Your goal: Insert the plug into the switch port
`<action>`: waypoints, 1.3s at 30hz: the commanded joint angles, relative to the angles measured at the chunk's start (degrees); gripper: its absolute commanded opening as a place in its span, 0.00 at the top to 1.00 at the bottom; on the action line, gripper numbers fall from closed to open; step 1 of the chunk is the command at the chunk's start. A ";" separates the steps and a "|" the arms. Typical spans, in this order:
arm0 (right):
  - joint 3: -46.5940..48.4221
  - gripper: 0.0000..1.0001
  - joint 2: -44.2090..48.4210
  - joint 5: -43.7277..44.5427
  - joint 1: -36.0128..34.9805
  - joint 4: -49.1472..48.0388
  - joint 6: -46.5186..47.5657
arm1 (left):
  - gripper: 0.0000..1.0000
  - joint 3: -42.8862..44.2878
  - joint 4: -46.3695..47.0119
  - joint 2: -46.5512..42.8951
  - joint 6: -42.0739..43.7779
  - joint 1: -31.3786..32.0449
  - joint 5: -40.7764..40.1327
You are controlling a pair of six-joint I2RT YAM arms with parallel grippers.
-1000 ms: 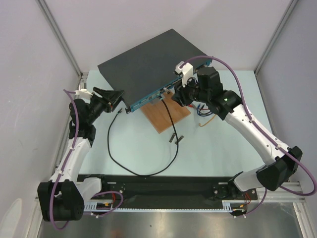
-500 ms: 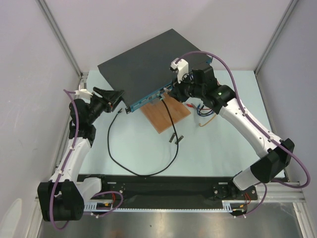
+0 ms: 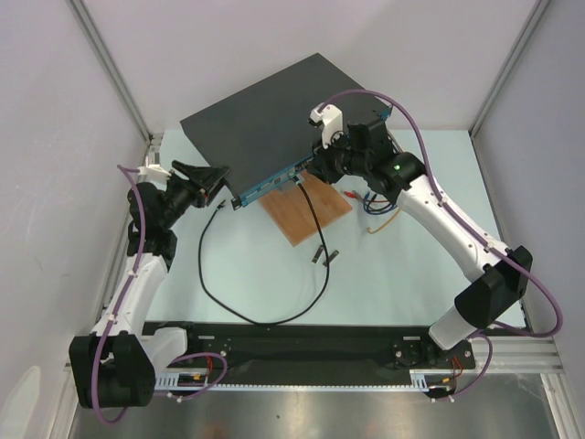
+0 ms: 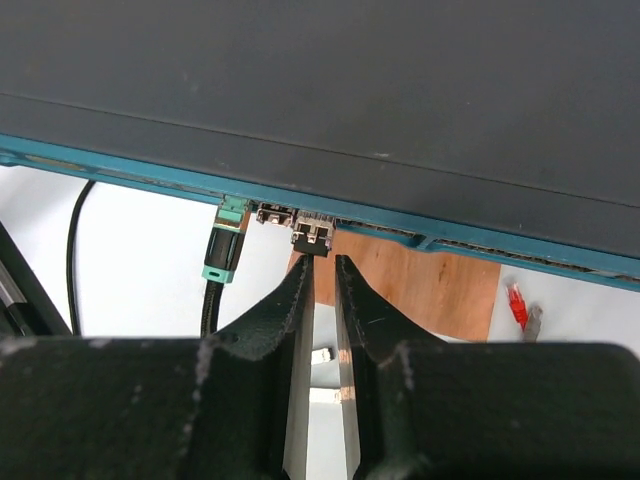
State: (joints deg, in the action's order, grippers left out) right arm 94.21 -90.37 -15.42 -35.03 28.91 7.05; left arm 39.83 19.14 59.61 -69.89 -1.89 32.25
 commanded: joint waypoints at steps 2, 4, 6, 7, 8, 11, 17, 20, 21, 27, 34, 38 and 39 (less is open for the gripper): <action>3.25 0.82 -0.60 1.27 -0.48 -4.82 -1.95 | 1.00 -0.11 1.08 0.33 4.23 1.45 1.68; 3.52 0.82 -0.95 1.97 -0.66 -5.78 -2.21 | 1.00 -0.19 1.08 0.33 4.23 1.45 1.76; 3.52 0.83 -1.30 2.59 -1.10 -6.58 -2.48 | 1.00 -0.11 1.08 0.50 4.23 1.45 1.85; 3.52 0.83 -1.48 2.68 -1.27 -7.28 -2.74 | 1.00 0.15 1.08 0.59 4.32 1.36 2.03; 3.52 0.83 -1.65 2.85 -1.27 -7.55 -2.74 | 1.00 0.16 1.08 0.76 4.41 1.54 2.03; 3.61 0.85 -2.18 3.73 -1.71 -8.86 -3.01 | 1.00 0.59 0.55 0.85 5.02 1.45 2.29; 5.19 0.87 -3.59 4.34 -1.80 -10.36 -3.01 | 1.00 0.86 0.29 1.38 5.46 1.45 2.47; 6.33 0.87 -4.47 4.52 -1.80 -10.80 -2.83 | 1.00 1.03 0.29 1.56 5.81 3.12 2.55; 6.33 0.87 -4.64 4.52 -1.80 -11.24 -2.74 | 1.00 1.03 0.29 1.64 5.82 3.21 2.47; 8.35 0.88 -6.05 3.91 -1.45 -11.68 -2.22 | 0.99 1.39 0.46 1.91 6.08 3.38 2.73; 4.32 0.75 -0.78 -3.10 0.22 -6.42 -1.07 | 0.92 3.76 -2.53 1.30 9.24 2.42 3.69; 0.98 0.61 5.97 -6.73 1.80 -2.28 -0.55 | 0.78 3.76 -3.31 0.50 9.94 0.49 5.19; -1.55 0.56 7.47 -6.99 2.50 -2.01 -0.46 | 0.70 3.93 -3.66 0.07 10.21 0.22 5.28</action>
State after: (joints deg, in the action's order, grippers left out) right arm 95.24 -90.61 -18.17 -33.65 29.95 5.52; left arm 41.54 16.19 59.96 -67.33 -2.13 33.56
